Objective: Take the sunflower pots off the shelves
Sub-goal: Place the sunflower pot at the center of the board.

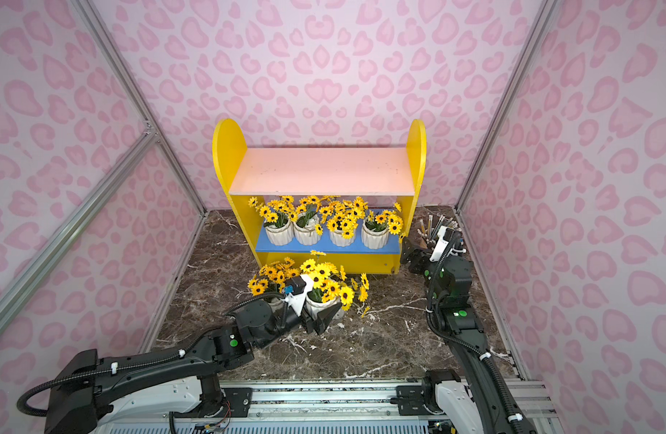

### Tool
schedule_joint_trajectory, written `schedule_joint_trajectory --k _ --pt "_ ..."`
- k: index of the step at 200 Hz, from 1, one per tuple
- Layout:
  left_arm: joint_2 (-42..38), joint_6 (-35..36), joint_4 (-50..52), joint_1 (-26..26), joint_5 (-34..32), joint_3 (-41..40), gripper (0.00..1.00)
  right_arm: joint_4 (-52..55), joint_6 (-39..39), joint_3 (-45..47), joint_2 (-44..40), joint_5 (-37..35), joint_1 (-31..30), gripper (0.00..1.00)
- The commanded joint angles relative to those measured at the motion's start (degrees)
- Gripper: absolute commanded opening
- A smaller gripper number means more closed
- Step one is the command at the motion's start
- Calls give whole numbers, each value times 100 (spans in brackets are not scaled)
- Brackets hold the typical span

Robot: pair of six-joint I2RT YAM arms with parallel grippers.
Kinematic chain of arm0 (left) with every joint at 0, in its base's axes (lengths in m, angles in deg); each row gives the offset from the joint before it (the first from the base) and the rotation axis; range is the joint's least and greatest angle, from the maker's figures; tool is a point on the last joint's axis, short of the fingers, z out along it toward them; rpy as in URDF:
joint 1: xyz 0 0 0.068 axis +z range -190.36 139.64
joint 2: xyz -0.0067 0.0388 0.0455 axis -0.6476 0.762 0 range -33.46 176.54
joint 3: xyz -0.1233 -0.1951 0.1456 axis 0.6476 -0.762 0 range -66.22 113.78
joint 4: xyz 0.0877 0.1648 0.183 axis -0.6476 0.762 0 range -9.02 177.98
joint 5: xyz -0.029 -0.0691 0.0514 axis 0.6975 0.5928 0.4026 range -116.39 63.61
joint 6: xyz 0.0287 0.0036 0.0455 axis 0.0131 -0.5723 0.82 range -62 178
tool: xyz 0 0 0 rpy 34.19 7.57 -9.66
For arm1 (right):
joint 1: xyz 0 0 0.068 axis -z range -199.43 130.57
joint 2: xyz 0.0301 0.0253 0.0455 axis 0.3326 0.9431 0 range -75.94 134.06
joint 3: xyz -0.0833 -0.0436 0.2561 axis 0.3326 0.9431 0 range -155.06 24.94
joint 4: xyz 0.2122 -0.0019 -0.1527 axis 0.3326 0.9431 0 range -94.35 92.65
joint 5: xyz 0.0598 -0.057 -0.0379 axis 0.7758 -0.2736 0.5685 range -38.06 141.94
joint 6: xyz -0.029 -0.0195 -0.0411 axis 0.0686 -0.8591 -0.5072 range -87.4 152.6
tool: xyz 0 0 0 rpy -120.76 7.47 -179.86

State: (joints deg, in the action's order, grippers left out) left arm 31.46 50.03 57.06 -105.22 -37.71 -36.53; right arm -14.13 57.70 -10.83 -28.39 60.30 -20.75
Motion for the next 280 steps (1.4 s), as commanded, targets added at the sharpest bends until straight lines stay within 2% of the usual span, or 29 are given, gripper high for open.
schedule_joint_trajectory --k 1,40,108,166,195,216,238,269,280 --pt "504 -61 -1425 -311 -221 26 4 -304 75 60 -116 73 35 91" --pt "2013 -131 -2214 -767 140 499 3 -304 56 304 -389 65 222 91" --pt "4115 -177 -3174 -901 588 1573 4 -299 460 465 -674 305 1238 92" --pt "5142 -54 -3716 -861 455 1615 3 -425 517 525 -641 540 1218 92" --pt "5526 -270 -4103 -727 585 1483 4 -516 637 635 -522 798 1213 90" --pt "5833 -139 -4165 -705 554 1501 3 -495 657 649 -362 915 1168 88" --pt "6051 -237 -4691 -631 530 1327 3 -534 474 626 -190 964 942 88" --pt "6472 -254 -4939 -619 453 1385 3 -520 339 552 -38 781 500 89" --pt "6602 -238 -4947 -620 469 1409 8 -536 324 560 18 730 374 89"
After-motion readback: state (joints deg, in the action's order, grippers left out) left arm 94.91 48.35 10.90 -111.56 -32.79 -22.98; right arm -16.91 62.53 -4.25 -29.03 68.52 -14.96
